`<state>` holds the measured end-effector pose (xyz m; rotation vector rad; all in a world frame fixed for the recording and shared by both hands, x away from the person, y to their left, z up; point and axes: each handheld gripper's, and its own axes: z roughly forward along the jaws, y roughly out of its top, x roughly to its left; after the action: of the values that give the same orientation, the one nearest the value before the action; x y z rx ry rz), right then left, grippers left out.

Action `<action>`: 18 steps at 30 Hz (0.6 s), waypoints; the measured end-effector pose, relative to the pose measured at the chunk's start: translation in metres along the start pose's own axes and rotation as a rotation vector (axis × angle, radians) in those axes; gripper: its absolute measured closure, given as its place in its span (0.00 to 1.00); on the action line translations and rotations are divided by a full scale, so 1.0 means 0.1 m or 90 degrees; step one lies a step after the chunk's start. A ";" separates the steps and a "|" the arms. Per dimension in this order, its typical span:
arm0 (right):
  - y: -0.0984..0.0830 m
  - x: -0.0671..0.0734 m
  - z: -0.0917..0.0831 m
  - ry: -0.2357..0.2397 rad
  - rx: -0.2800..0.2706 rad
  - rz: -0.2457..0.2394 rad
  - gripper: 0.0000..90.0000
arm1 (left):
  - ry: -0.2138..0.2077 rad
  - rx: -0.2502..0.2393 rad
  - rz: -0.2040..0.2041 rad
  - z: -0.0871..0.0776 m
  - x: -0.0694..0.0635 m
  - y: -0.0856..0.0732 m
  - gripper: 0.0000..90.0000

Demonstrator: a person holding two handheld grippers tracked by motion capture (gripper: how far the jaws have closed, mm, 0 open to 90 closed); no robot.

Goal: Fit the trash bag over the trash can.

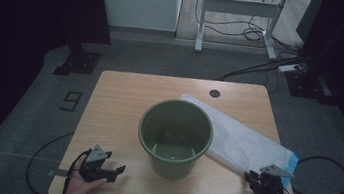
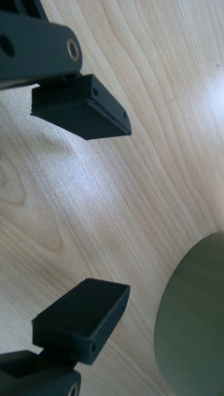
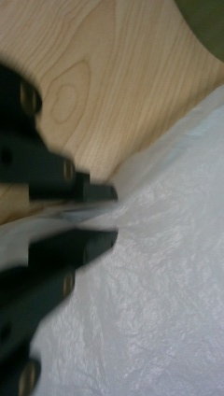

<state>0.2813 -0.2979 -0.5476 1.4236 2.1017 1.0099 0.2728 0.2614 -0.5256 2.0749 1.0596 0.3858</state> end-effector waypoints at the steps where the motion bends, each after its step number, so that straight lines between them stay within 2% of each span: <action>1: 0.02 0.05 0.00 -0.004 -0.007 0.003 0.57 | 0.000 -0.001 -0.001 0.00 0.00 0.00 0.22; 3: 0.09 0.17 0.00 -0.004 -0.025 -0.001 0.45 | -0.002 -0.003 -0.004 -0.01 0.01 0.00 0.22; 5: 0.18 0.32 0.02 0.000 -0.052 -0.014 0.38 | -0.003 -0.002 -0.006 0.00 0.02 -0.01 0.22; 8: 0.36 0.51 0.11 0.023 -0.078 -0.033 0.34 | -0.003 0.001 -0.005 0.00 0.02 -0.01 0.22; 10: 0.49 0.61 0.24 0.036 -0.085 -0.050 0.34 | -0.003 0.001 -0.004 0.00 0.02 -0.01 0.22; 14: 0.71 0.71 0.59 0.068 -0.069 -0.070 0.34 | -0.002 0.000 -0.005 0.00 0.03 -0.02 0.22; 18: 0.80 0.73 0.86 0.078 -0.054 -0.066 0.35 | -0.011 -0.004 -0.014 0.00 0.05 -0.02 0.23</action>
<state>0.3601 -0.1844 -0.5389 1.2269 2.1675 1.1560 0.2747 0.2663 -0.5273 2.0567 1.0688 0.3595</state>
